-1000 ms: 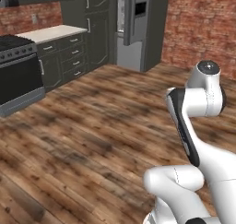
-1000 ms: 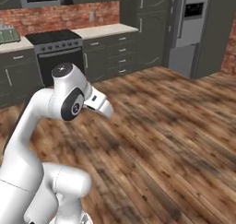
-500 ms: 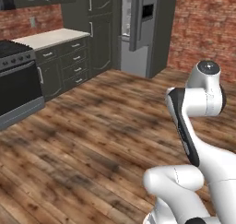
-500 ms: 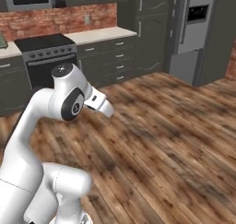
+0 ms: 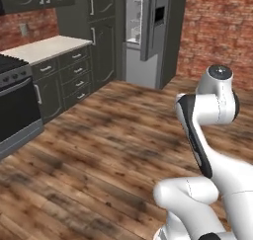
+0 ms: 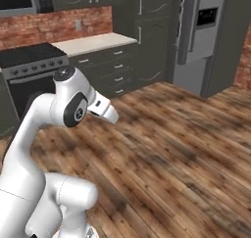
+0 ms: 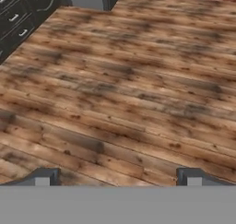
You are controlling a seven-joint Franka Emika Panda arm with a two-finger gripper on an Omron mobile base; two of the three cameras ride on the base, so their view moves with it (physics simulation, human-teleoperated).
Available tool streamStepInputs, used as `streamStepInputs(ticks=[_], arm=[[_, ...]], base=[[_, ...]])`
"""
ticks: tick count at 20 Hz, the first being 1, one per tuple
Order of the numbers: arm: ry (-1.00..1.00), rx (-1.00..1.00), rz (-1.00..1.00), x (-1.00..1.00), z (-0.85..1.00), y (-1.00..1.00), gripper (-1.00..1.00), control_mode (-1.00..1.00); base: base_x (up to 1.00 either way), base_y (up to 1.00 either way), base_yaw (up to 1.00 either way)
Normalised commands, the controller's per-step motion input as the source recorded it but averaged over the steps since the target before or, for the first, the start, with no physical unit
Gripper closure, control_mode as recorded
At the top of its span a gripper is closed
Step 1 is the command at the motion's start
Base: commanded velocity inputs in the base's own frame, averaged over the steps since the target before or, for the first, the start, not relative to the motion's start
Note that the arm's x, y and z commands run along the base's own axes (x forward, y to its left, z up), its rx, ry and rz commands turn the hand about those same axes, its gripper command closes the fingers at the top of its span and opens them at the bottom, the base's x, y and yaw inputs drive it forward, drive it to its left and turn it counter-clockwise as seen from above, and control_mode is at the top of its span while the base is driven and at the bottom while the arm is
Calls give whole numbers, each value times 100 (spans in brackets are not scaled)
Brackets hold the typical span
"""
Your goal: Take the cheese, chicken drumstick, and bell pepper from the fridge and place them on the plate on the dining counter to create an appetizer plate.
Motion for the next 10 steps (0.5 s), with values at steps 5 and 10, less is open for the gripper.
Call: streamStepInputs(ticks=[5, 10], arm=[[0, 0, 0, 0, 0, 0, -100, 100], [0, 0, 0, 0, 0, 0, -100, 100]], base=[[100, 31, -41], [100, 69, -41]])
